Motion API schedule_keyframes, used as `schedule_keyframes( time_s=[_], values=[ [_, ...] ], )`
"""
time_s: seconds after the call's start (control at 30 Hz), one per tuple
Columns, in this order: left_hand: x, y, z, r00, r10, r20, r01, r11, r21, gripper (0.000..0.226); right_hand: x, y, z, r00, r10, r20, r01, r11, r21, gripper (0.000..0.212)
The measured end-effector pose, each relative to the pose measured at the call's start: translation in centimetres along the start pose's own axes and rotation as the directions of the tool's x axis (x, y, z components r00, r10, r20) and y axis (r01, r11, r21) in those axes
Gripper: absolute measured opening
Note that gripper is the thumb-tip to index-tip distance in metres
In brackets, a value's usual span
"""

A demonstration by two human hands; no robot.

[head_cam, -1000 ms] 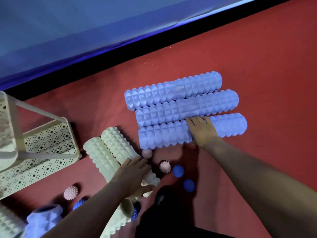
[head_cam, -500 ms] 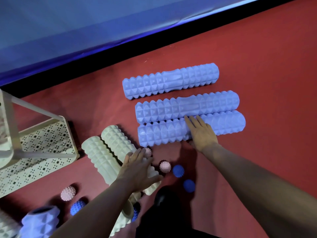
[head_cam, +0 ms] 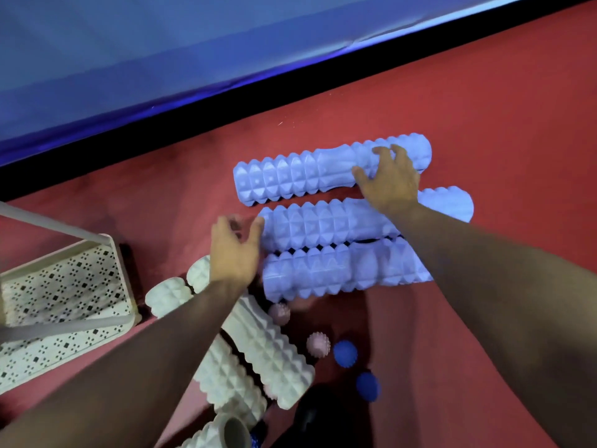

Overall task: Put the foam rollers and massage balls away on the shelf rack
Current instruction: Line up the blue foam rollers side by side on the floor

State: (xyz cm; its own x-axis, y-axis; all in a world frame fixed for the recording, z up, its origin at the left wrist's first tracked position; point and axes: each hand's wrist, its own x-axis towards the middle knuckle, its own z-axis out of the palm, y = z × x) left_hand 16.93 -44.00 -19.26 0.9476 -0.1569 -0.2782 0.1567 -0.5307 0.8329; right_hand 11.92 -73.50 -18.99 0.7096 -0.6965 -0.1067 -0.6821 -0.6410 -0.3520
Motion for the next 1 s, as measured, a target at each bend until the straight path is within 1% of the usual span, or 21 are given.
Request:
schedule_keyframes(
  time_s=[0.07, 0.13, 0.17, 0.2, 0.27, 0.33, 0.4, 0.43, 0.5, 0.53, 0.57, 0.6, 0.7, 0.77, 0.83, 0.9, 0.93, 1.0],
  values=[
    [2.6, 0.9, 0.4, 0.993, -0.093, 0.078, 0.100, 0.992, -0.080, 0.043, 2.0, 0.9, -0.2, 0.981, 0.186, 0.048, -0.186, 0.983, -0.013, 0.072],
    [4.3, 1.8, 0.9, 0.982, -0.135, 0.128, 0.149, 0.983, -0.109, 0.063, 3.6, 2.6, -0.5, 0.949, 0.307, 0.068, -0.307, 0.952, -0.010, 0.077],
    [5.0, 2.1, 1.1, 0.980, -0.140, 0.144, 0.158, 0.981, -0.117, 0.069, 4.5, 3.8, -0.4, 0.934, 0.347, 0.086, -0.348, 0.937, 0.008, 0.080],
    [5.5, 2.2, 1.3, 0.977, -0.142, 0.156, 0.161, 0.980, -0.116, 0.070, 5.3, 5.0, -0.4, 0.921, 0.372, 0.111, -0.378, 0.925, 0.033, 0.086],
    [6.4, 2.4, 1.5, 0.966, -0.178, 0.188, 0.201, 0.973, -0.116, 0.063, 6.5, 6.6, -0.5, 0.914, 0.371, 0.163, -0.393, 0.909, 0.139, 0.103],
    [6.9, 2.3, 1.7, 0.939, -0.235, 0.252, 0.272, 0.954, -0.124, 0.058, 7.3, 7.9, -0.2, 0.905, 0.380, 0.190, -0.421, 0.863, 0.278, 0.106],
    [7.1, 2.3, 2.2, 0.916, -0.275, 0.292, 0.326, 0.935, -0.142, 0.063, 8.0, 9.2, 0.0, 0.880, 0.437, 0.183, -0.474, 0.803, 0.362, 0.107],
    [7.2, 2.2, 2.4, 0.916, -0.289, 0.278, 0.337, 0.930, -0.143, 0.068, 8.4, 9.6, -0.1, 0.868, 0.461, 0.182, -0.495, 0.788, 0.367, 0.108],
    [7.4, 2.3, 2.6, 0.924, -0.302, 0.235, 0.342, 0.927, -0.155, 0.080, 9.3, 10.2, -0.5, 0.866, 0.461, 0.193, -0.499, 0.781, 0.375, 0.114],
    [7.7, 2.3, 2.7, 0.921, -0.311, 0.236, 0.352, 0.922, -0.159, 0.085, 9.6, 10.4, -0.8, 0.872, 0.448, 0.197, -0.488, 0.773, 0.406, 0.111],
    [8.0, 2.5, 2.8, 0.914, -0.322, 0.247, 0.366, 0.918, -0.155, 0.087, 9.8, 10.8, -1.0, 0.871, 0.447, 0.203, -0.490, 0.764, 0.420, 0.100],
    [8.4, 2.5, 2.9, 0.906, -0.333, 0.261, 0.378, 0.914, -0.145, 0.084, 9.8, 11.2, -1.3, 0.871, 0.446, 0.206, -0.491, 0.766, 0.416, 0.090],
    [9.2, 3.2, 3.3, 0.885, -0.379, 0.270, 0.423, 0.897, -0.129, 0.064, 9.4, 12.8, -1.4, 0.857, 0.465, 0.222, -0.515, 0.773, 0.371, 0.079],
    [9.3, 3.0, 3.9, 0.854, -0.437, 0.283, 0.489, 0.859, -0.150, 0.062, 8.7, 14.0, -1.7, 0.849, 0.479, 0.226, -0.529, 0.774, 0.347, 0.071],
    [8.6, 2.6, 4.3, 0.812, -0.481, 0.330, 0.542, 0.832, -0.120, 0.061, 7.9, 15.4, -2.0, 0.847, 0.486, 0.217, -0.532, 0.788, 0.310, 0.069],
    [7.6, 2.3, 4.4, 0.771, -0.518, 0.370, 0.586, 0.805, -0.095, 0.066, 7.1, 16.2, -2.7, 0.850, 0.476, 0.225, -0.523, 0.815, 0.251, 0.070],
    [7.1, 2.0, 4.5, 0.759, -0.531, 0.376, 0.598, 0.797, -0.084, 0.068, 6.8, 16.5, -2.9, 0.852, 0.468, 0.234, -0.517, 0.822, 0.238, 0.072],
    [6.2, 2.0, 4.8, 0.766, -0.527, 0.368, 0.594, 0.799, -0.093, 0.063, 6.3, 17.0, -3.0, 0.836, 0.479, 0.268, -0.536, 0.819, 0.207, 0.076]
  ],
)
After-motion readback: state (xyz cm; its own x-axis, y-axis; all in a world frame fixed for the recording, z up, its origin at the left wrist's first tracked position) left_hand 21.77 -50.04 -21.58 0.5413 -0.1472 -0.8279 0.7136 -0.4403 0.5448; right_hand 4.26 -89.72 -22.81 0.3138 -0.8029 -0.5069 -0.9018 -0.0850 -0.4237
